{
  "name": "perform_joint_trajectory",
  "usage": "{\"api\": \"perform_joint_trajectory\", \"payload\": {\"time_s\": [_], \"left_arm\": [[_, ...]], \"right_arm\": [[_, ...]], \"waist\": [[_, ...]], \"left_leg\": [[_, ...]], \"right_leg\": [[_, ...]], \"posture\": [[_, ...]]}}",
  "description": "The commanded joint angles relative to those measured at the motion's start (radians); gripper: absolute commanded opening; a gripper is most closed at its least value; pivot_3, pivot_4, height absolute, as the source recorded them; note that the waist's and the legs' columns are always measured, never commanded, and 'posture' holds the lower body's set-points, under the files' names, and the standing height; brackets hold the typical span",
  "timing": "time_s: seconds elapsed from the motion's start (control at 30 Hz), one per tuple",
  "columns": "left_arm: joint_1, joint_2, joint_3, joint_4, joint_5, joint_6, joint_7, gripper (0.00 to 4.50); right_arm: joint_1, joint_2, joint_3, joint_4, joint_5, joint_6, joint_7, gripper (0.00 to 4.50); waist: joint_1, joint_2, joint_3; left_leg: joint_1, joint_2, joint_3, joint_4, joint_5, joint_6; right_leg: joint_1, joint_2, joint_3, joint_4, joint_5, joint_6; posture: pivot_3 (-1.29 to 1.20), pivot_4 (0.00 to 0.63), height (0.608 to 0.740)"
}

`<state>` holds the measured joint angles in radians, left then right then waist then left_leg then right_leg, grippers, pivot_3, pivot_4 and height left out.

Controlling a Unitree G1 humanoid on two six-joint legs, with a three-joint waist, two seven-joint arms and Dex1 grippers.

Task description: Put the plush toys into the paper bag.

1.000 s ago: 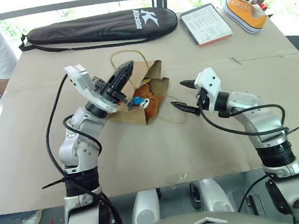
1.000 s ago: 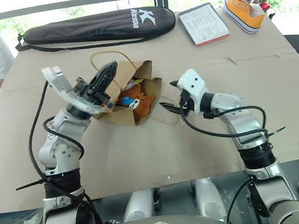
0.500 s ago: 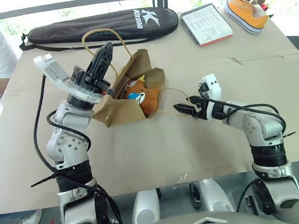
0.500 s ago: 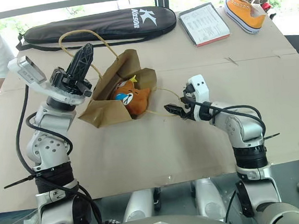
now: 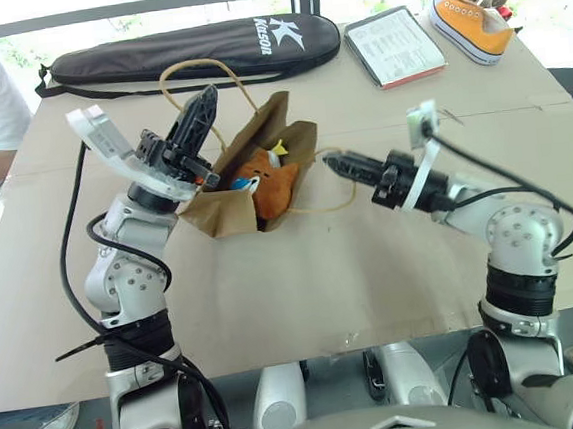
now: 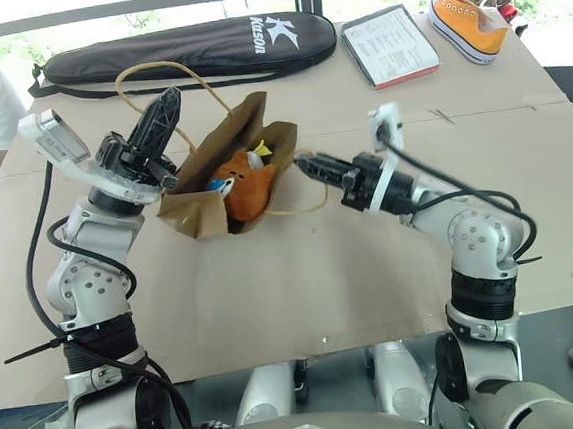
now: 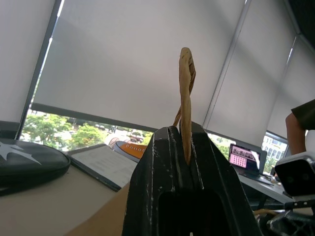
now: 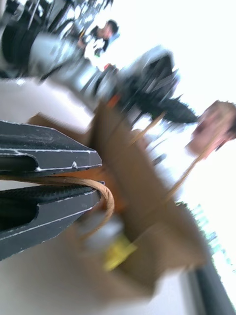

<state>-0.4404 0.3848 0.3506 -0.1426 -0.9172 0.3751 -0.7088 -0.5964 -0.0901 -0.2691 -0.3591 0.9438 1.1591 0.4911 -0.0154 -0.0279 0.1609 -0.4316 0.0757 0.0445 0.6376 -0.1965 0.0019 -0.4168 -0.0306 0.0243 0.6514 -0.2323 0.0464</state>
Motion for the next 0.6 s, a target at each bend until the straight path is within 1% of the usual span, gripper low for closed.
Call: {"api": "perform_joint_trajectory", "payload": {"time_s": [0.03,0.07,0.1,0.13,0.2,0.3,0.4,0.47,0.53,0.6], "left_arm": [[-0.077,0.081,0.035,0.065,-0.052,0.087,-0.011,0.0],[-0.088,0.103,0.021,0.091,-0.036,0.11,-0.009,0.0],[-0.095,0.128,-0.016,0.131,0.019,0.111,-0.025,0.0],[-0.104,0.136,-0.04,0.167,0.054,0.112,-0.027,0.0],[-0.124,0.134,-0.072,0.218,0.103,0.114,-0.012,0.0],[-0.145,0.134,-0.11,0.252,0.163,0.108,-0.009,0.0],[-0.154,0.147,-0.148,0.272,0.218,0.103,-0.036,0.0],[-0.173,0.137,-0.135,0.268,0.213,0.094,-0.046,0.0],[-0.217,0.143,-0.127,0.293,0.216,0.102,-0.05,0.0],[-0.236,0.152,-0.124,0.323,0.226,0.087,-0.079,0.0]], "right_arm": [[-0.124,-0.007,-0.063,-0.083,0.144,0.015,-0.159,0.15],[-0.154,-0.008,-0.075,-0.079,0.166,0.017,-0.214,0.15],[-0.183,-0.018,-0.088,-0.063,0.176,0.035,-0.276,0.15],[-0.187,-0.047,-0.075,-0.062,0.16,0.062,-0.312,0.15],[-0.167,-0.081,-0.052,-0.05,0.124,0.093,-0.38,0.15],[-0.159,-0.083,-0.064,-0.028,0.123,0.108,-0.492,0.15],[-0.154,-0.083,-0.073,-0.019,0.124,0.101,-0.557,0.15],[-0.163,-0.103,-0.07,-0.017,0.117,0.094,-0.572,0.15],[-0.213,-0.127,-0.092,-0.007,0.154,0.097,-0.589,0.15],[-0.249,-0.106,-0.13,0.015,0.241,0.072,-0.62,0.15]], "waist": [[-0.001,0.0,0.0],[-0.001,0.0,0.0],[-0.001,0.0,0.0],[-0.001,0.0,0.0],[0.005,-0.001,-0.001],[0.002,-0.001,0.0],[0.001,-0.001,0.0],[0.001,-0.001,0.0],[0.001,0.0,0.001],[0.001,0.0,0.001]], "left_leg": [[0.0,0.0,0.0,0.0,0.0,0.0],[0.0,0.0,0.0,0.0,0.0,0.0],[0.0,0.0,-0.001,0.0,0.0,0.0],[0.0,0.0,0.0,0.0,0.0,0.0],[0.0,0.0,0.0,-0.001,0.0,0.0],[-0.002,-0.001,0.0,-0.001,0.0,0.0],[-0.004,-0.001,0.001,-0.001,0.0,0.0],[-0.003,-0.001,0.001,-0.003,0.0,0.0],[-0.003,0.0,0.0,-0.003,0.0,0.0],[-0.003,0.0,0.001,-0.003,0.0,0.0]], "right_leg": [[0.0,0.0,0.0,0.0,0.0,0.0],[0.0,0.0,0.0,0.001,0.0,0.0],[0.0,0.0,0.0,0.001,0.0,0.0],[0.0,0.0,0.0,0.001,0.0,0.0],[0.0,-0.001,-0.001,0.0,0.0,0.0],[0.0,-0.002,-0.001,-0.004,0.0,-0.001],[-0.002,-0.002,-0.001,-0.005,0.0,0.001],[-0.002,-0.002,-0.001,-0.005,0.0,0.0],[-0.002,-0.001,-0.001,-0.004,0.0,0.0],[-0.002,-0.001,-0.001,-0.004,0.0,0.0]], "posture": [[0.0,0.15,0.74],[0.0,0.15,0.74],[0.0,0.15,0.74],[0.0,0.15,0.74],[0.0,0.15,0.74],[0.0,0.15,0.74],[0.0,0.15,0.74],[0.0,0.15,0.74],[0.0,0.15,0.74],[0.0,0.15,0.74]]}}
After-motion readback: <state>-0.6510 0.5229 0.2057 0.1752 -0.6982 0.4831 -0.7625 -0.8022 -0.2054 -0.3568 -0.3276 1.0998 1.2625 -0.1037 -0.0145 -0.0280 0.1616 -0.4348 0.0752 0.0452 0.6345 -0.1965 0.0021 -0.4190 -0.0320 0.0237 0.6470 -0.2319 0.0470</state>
